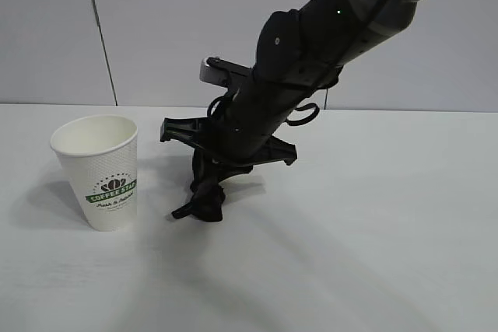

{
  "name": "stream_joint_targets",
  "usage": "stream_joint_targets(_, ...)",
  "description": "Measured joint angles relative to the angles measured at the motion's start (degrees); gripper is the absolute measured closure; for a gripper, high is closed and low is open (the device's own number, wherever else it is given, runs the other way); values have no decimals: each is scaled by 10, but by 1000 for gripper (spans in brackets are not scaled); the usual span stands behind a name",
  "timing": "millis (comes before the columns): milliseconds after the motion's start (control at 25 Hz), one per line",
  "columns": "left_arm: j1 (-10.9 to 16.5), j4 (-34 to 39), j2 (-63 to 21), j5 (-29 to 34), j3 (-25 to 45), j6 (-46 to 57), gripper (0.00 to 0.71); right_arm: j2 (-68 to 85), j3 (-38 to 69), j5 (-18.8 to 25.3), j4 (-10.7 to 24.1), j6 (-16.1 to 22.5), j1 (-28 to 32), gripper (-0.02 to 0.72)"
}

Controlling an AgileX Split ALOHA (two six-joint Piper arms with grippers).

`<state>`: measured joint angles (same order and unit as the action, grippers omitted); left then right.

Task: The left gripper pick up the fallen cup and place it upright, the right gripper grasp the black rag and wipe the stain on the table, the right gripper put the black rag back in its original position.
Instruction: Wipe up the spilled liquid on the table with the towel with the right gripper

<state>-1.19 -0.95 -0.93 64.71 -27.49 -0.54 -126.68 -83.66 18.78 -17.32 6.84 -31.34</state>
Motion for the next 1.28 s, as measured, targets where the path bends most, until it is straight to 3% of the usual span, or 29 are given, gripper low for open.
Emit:
stream_joint_targets(360, 0, 0, 0, 0, 0, 0, 107, 43, 0, 82, 32, 2, 54, 622)
stream_joint_targets(600, 0, 0, 0, 0, 0, 0, 107, 47, 0, 217, 57, 2, 107, 622)
stream_joint_targets(760, 0, 0, 0, 0, 0, 0, 107, 47, 0, 263, 71, 2, 116, 622)
stream_joint_targets(920, 0, 0, 0, 0, 0, 0, 107, 47, 0, 231, 42, 1, 108, 622)
stream_joint_targets(1040, 0, 0, 0, 0, 0, 0, 107, 47, 0, 162, 18, -4, 78, 622)
stream_joint_targets(1280, 0, 0, 0, 0, 0, 0, 107, 22, 0, 34, 3, -6, 3, 622)
